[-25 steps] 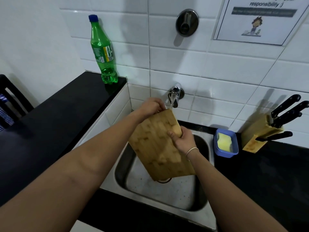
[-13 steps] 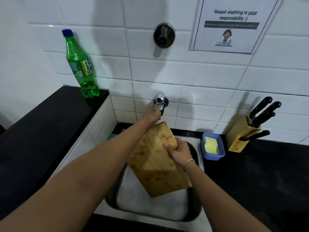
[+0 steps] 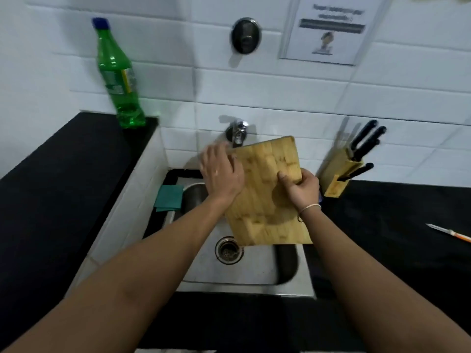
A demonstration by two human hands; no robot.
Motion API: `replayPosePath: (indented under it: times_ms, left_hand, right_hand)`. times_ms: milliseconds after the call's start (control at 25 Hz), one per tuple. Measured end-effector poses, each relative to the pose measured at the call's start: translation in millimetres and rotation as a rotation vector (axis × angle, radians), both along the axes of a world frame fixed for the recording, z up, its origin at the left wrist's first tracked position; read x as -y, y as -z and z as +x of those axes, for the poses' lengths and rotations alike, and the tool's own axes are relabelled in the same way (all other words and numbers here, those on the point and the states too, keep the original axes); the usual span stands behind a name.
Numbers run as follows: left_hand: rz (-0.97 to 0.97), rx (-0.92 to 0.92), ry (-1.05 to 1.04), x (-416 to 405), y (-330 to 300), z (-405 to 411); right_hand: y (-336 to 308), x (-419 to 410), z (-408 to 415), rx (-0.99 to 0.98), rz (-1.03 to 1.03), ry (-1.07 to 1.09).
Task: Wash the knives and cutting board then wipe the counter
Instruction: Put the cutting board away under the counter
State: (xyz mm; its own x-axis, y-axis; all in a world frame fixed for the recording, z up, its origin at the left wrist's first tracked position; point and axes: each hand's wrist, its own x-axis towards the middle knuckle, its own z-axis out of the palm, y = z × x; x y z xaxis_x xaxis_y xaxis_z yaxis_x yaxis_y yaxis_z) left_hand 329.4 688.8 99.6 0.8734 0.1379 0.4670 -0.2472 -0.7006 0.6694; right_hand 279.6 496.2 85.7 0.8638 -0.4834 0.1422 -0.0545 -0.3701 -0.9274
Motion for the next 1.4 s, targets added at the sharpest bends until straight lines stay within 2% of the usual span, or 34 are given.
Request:
replayPosePath:
  times_ms: [160, 280, 400, 520, 600, 840, 1000, 1200, 1280, 1400]
  left_hand:
    - [-0.352, -0.022, 0.012, 47, -8, -34]
    - [-0.646, -0.254, 0.097, 98, -15, -59]
    - [-0.789, -0.52, 0.206, 171, -22, -101]
    - [-0.926, -0.615, 0.249, 243, -33, -147]
    - [-1.026, -0.672, 0.307, 286, -37, -175]
    - [-1.058, -0.783, 0.499, 386, -33, -242]
    - [-1.057, -0.802, 0.484, 443, -19, -251]
    - [-1.153, -0.777, 0.442, 513, 1, -227]
    - [-1.191, -0.785, 0.423, 533, 5, -215]
    - [-1.217, -0.791, 0.406, 553, 7, -202]
  right_hand:
    - [-40, 23, -47, 0.101, 0.0, 0.177]
    - [-70, 53, -83, 0.139, -0.058, 0.28]
    - [-94, 105, -135, 0.139, -0.213, 0.389]
    - [-108, 156, -188, 0.148, -0.414, 0.45]
    - [-113, 191, -223, 0.132, -0.475, 0.463]
    - [-110, 300, -300, 0.116, -0.454, 0.537]
    - [-104, 355, -312, 0.116, -0.476, 0.534]
    - [-99, 415, -289, 0.074, -0.573, 0.471]
    - [-100, 436, -276, 0.063, -0.62, 0.384]
    - [-105, 468, -264, 0.02, -0.651, 0.064]
